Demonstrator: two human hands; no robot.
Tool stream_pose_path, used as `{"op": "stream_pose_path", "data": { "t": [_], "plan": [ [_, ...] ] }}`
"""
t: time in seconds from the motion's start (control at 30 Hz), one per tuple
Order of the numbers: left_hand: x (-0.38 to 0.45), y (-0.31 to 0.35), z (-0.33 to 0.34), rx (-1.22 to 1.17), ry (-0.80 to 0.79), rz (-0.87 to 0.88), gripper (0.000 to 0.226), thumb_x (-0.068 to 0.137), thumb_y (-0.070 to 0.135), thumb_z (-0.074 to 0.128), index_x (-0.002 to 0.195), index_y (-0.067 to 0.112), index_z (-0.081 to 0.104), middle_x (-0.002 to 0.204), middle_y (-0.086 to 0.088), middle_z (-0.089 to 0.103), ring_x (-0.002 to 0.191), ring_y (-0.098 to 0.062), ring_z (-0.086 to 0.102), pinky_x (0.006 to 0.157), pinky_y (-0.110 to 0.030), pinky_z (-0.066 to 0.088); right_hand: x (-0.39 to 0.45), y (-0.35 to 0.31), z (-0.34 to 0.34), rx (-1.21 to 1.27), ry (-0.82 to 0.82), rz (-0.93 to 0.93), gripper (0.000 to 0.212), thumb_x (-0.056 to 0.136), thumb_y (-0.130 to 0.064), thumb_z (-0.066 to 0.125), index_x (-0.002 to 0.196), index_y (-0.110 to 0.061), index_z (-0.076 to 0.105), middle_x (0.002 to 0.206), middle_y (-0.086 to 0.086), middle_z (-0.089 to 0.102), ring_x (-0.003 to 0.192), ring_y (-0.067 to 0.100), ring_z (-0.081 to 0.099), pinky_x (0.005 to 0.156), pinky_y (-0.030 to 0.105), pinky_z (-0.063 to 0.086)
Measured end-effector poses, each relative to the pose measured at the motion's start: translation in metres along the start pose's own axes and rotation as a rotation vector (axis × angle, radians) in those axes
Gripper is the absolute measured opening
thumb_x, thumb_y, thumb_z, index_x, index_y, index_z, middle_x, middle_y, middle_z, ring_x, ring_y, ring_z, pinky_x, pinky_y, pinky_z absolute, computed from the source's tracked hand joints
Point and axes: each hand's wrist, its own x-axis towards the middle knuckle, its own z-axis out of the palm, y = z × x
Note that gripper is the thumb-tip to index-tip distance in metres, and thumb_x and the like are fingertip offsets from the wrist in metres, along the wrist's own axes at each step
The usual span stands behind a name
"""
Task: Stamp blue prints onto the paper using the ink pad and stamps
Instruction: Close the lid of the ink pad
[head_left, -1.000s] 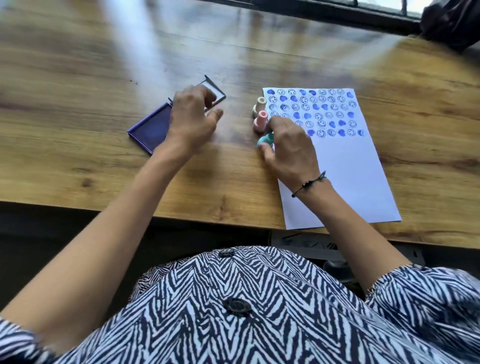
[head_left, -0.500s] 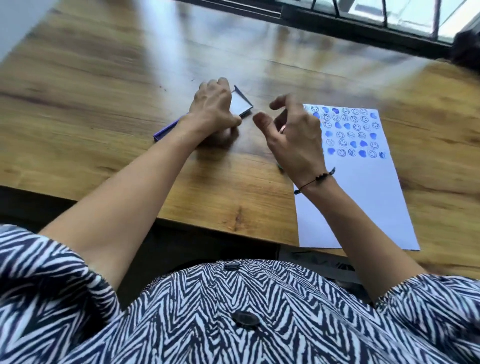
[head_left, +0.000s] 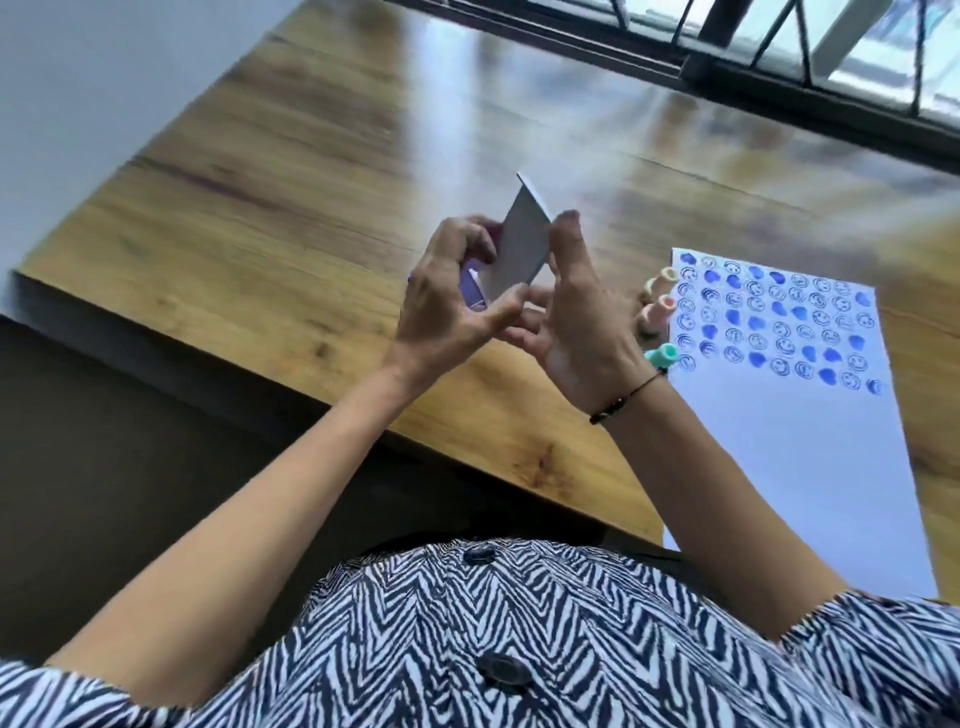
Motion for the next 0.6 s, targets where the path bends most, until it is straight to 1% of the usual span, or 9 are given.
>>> {"op": "stream_pose_path", "data": {
  "t": [0.07, 0.17, 0.2, 0.27, 0.33, 0.4, 0.47, 0.53, 0.6],
  "plan": [
    [-0.001, -0.003, -0.004, -0.012, -0.028, 0.036, 0.037, 0.071, 0.014, 0.071, 0.094, 0.0, 0.046, 0.111, -0.014, 0.058, 0.096, -0.026, 0.06, 0.083, -0.041, 0.053, 0.0, -0.001, 0.004, -0.02, 0.006, -0.012, 0.043, 0.092, -0.053, 0.032, 0.108, -0.021, 0.055, 0.099, 0.016, 0.063, 0.082, 0.026, 0.063, 0.08, 0.038, 0.054],
    [0.003, -0.013, -0.014, 0.016, -0.097, 0.019, 0.041, 0.075, 0.016, 0.066, 0.108, 0.003, 0.045, 0.116, -0.006, 0.057, 0.102, -0.011, 0.057, 0.088, -0.012, 0.045, 0.005, 0.005, 0.007, -0.303, 0.169, -0.178, 0.038, 0.081, -0.048, 0.047, 0.104, -0.018, 0.052, 0.107, 0.015, 0.059, 0.09, 0.027, 0.056, 0.08, 0.039, 0.046],
    [0.006, -0.019, -0.018, 0.017, -0.086, -0.029, 0.04, 0.078, 0.014, 0.062, 0.113, 0.003, 0.044, 0.119, -0.009, 0.057, 0.107, -0.011, 0.056, 0.092, -0.011, 0.042, 0.007, 0.008, 0.006, -0.513, 0.238, -0.289, 0.036, 0.076, -0.046, 0.05, 0.101, -0.02, 0.05, 0.108, 0.013, 0.057, 0.097, 0.028, 0.054, 0.084, 0.04, 0.046],
    [0.011, -0.03, -0.03, -0.087, -0.038, -0.224, 0.038, 0.084, 0.006, 0.052, 0.12, 0.003, 0.04, 0.122, -0.015, 0.057, 0.109, -0.014, 0.056, 0.097, -0.021, 0.044, 0.01, 0.017, 0.0, -0.997, 0.298, -0.521, 0.044, 0.072, -0.041, 0.06, 0.106, -0.014, 0.051, 0.114, 0.01, 0.052, 0.11, 0.028, 0.049, 0.093, 0.04, 0.041],
    [0.019, -0.038, -0.039, -0.171, -0.05, -0.38, 0.036, 0.09, 0.008, 0.045, 0.125, 0.007, 0.038, 0.12, -0.016, 0.06, 0.103, -0.017, 0.059, 0.093, -0.024, 0.047, 0.013, 0.028, -0.004, -1.287, 0.243, -0.572, 0.054, 0.069, -0.04, 0.066, 0.111, -0.009, 0.05, 0.123, 0.013, 0.048, 0.116, 0.03, 0.044, 0.096, 0.037, 0.033],
    [0.028, -0.044, -0.043, -0.184, -0.12, -0.445, 0.035, 0.094, 0.016, 0.04, 0.128, 0.009, 0.036, 0.12, -0.016, 0.061, 0.102, -0.023, 0.06, 0.091, -0.027, 0.048, 0.014, 0.041, -0.006, -1.38, 0.199, -0.547, 0.056, 0.069, -0.042, 0.067, 0.112, -0.01, 0.049, 0.13, 0.015, 0.043, 0.116, 0.034, 0.042, 0.095, 0.037, 0.031],
    [0.037, -0.043, -0.04, -0.278, -0.186, -0.503, 0.039, 0.097, 0.019, 0.033, 0.133, 0.007, 0.03, 0.126, -0.021, 0.055, 0.109, -0.024, 0.056, 0.086, -0.018, 0.048, 0.016, 0.051, -0.005, -1.415, 0.201, -0.54, 0.053, 0.07, -0.043, 0.065, 0.109, -0.012, 0.048, 0.134, 0.016, 0.04, 0.115, 0.036, 0.04, 0.095, 0.038, 0.031],
    [0.042, -0.042, -0.036, -0.345, -0.231, -0.545, 0.043, 0.098, 0.018, 0.029, 0.138, 0.004, 0.022, 0.132, -0.025, 0.048, 0.118, -0.025, 0.052, 0.093, -0.019, 0.045, 0.019, 0.056, -0.005, -1.437, 0.197, -0.514, 0.052, 0.07, -0.044, 0.064, 0.108, -0.014, 0.047, 0.136, 0.016, 0.038, 0.117, 0.035, 0.037, 0.098, 0.038, 0.03],
    [0.045, -0.041, -0.035, -0.364, -0.269, -0.564, 0.045, 0.098, 0.02, 0.027, 0.139, 0.004, 0.018, 0.135, -0.026, 0.046, 0.116, -0.023, 0.053, 0.096, -0.019, 0.043, 0.022, 0.058, -0.006, -1.47, 0.185, -0.494, 0.052, 0.07, -0.045, 0.063, 0.109, -0.014, 0.047, 0.137, 0.015, 0.036, 0.118, 0.034, 0.035, 0.099, 0.038, 0.029]
  ]
}}
